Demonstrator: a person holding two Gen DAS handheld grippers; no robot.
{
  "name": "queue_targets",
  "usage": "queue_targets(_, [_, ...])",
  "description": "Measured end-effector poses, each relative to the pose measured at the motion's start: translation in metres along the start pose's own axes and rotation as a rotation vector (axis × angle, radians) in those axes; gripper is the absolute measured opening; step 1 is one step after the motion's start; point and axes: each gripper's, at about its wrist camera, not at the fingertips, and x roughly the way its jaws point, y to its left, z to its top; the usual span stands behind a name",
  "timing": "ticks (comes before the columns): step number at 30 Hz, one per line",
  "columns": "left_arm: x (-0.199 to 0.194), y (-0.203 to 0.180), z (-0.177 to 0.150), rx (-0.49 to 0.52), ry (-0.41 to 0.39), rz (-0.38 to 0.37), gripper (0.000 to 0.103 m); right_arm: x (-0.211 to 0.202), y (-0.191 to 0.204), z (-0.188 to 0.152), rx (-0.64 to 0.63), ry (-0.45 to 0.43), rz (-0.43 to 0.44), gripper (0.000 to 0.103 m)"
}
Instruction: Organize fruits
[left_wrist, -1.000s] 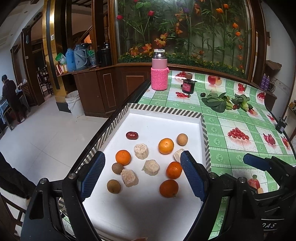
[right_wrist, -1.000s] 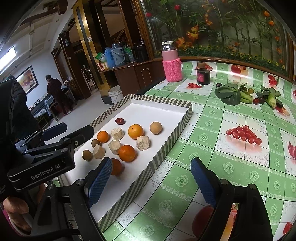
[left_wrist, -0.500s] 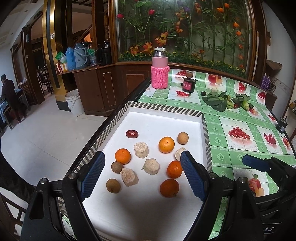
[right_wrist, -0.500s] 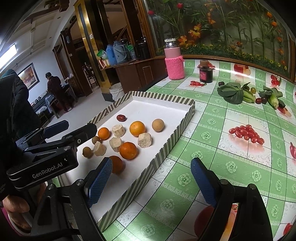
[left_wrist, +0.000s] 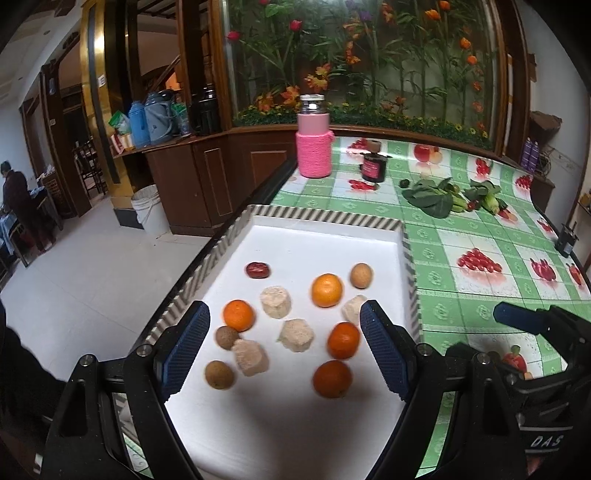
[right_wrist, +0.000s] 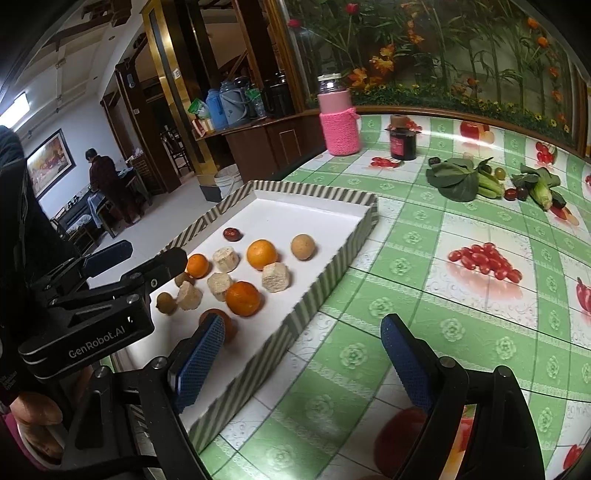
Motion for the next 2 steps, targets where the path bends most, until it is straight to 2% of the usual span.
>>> queue_targets(2, [-0.0011, -0.0121, 0.0031, 0.016, 0.003, -0.017, 0.084, -0.0045, -0.0093, 0.0, 0.011, -0.004, -0.018, 0.088])
